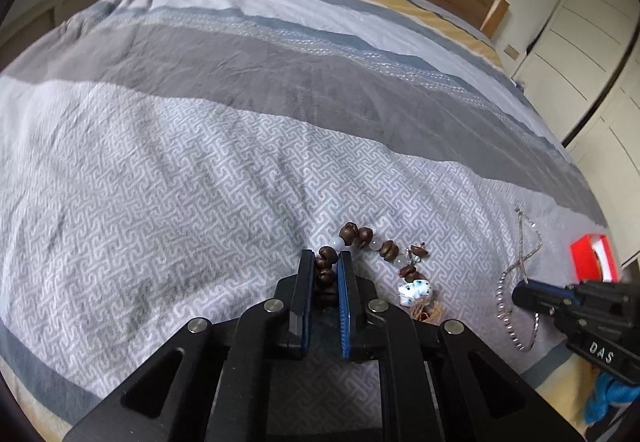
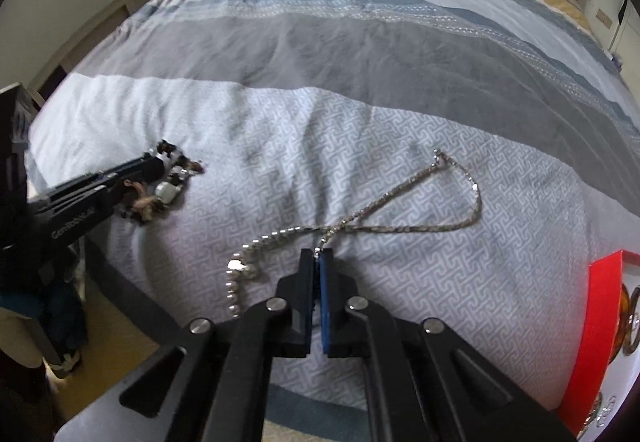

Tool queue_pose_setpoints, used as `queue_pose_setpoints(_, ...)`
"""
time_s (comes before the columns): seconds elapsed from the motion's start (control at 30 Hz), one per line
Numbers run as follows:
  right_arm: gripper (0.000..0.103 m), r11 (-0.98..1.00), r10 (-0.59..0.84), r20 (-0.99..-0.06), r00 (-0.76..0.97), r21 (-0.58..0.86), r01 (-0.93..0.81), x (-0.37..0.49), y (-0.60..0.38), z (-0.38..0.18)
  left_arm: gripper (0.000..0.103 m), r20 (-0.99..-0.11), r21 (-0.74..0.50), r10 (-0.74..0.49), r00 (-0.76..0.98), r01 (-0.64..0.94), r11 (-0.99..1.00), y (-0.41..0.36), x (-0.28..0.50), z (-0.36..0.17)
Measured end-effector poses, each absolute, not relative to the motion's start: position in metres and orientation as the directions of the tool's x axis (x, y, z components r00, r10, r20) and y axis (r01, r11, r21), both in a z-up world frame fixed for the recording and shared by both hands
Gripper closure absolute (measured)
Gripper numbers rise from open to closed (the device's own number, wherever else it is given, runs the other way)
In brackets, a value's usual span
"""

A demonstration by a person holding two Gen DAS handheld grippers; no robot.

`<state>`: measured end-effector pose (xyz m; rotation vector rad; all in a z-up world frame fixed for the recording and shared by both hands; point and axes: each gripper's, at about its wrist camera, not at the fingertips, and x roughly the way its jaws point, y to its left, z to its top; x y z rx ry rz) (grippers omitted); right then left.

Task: Organize jewelry
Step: 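Grasp the beaded bracelet with the left tool while the right tool grasps the silver chain necklace, then carry the bracelet and necklace into the red box and open both tools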

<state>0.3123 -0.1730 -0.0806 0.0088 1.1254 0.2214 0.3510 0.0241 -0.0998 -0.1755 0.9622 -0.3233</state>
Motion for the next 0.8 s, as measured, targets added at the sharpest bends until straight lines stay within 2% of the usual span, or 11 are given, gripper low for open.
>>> queue_pose_setpoints(0.13,0.101,0.965,0.252,-0.869,0.425,0.192,-0.179,0.299,-0.173,-0.068,0.093,-0.776,-0.34,-0.366,0.514,0.147,0.929,0.026,0.349,-0.092)
queue_pose_setpoints(0.37,0.101,0.946,0.322,-0.825,0.465,0.256,-0.2,0.268,-0.182,-0.031,0.093,-0.785,-0.313,-0.331,0.524,0.126,0.941,0.012,0.327,-0.065)
queue_pose_setpoints(0.8,0.101,0.947,0.321,-0.738,0.594,0.271,-0.174,0.211,-0.231,0.06,0.093,-0.74,-0.27,-0.303,0.6,0.148,0.952,-0.016,0.277,0.024)
